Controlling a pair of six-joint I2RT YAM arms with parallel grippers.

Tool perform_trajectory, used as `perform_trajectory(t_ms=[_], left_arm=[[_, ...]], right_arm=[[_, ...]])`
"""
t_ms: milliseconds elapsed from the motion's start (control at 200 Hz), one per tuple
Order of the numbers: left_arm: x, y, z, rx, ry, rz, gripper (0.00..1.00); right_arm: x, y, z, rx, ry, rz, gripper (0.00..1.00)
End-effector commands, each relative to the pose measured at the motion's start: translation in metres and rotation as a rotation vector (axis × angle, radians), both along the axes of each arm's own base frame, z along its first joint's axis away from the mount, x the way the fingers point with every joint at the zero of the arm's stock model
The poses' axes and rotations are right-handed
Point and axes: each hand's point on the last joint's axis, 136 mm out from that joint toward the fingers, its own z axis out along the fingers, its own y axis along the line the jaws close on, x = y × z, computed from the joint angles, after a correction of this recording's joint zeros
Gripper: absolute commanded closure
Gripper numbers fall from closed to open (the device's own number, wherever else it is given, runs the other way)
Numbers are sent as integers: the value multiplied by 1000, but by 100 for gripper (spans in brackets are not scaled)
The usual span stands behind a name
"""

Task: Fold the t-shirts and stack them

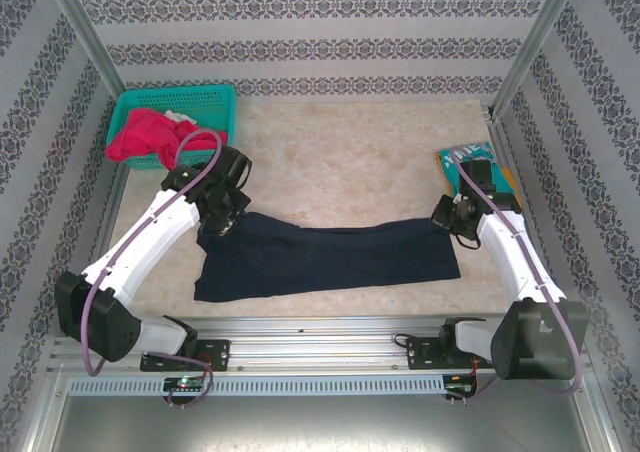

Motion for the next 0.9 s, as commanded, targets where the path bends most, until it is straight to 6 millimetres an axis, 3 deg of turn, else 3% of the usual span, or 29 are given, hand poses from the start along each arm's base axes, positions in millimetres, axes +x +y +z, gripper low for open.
perform_trajectory(t_ms=[0, 165, 410, 580, 894], left_arm=[[-45, 15, 2, 7, 110, -5, 100], [-81, 23, -21, -26, 162, 43, 100], [-100, 21, -79, -55, 242, 77, 100], [-116, 23, -117, -64, 299, 103, 100], [-124, 29, -148, -39, 329, 119, 100]], right_arm=[[-19, 3, -2, -3, 37, 23, 100], [-30, 5, -21, 11, 72, 9, 100], [-28, 6, -42, 30, 118, -11, 100], [-39, 6, -64, 31, 179, -17, 100], [-45, 15, -92, 92, 257, -43, 99]])
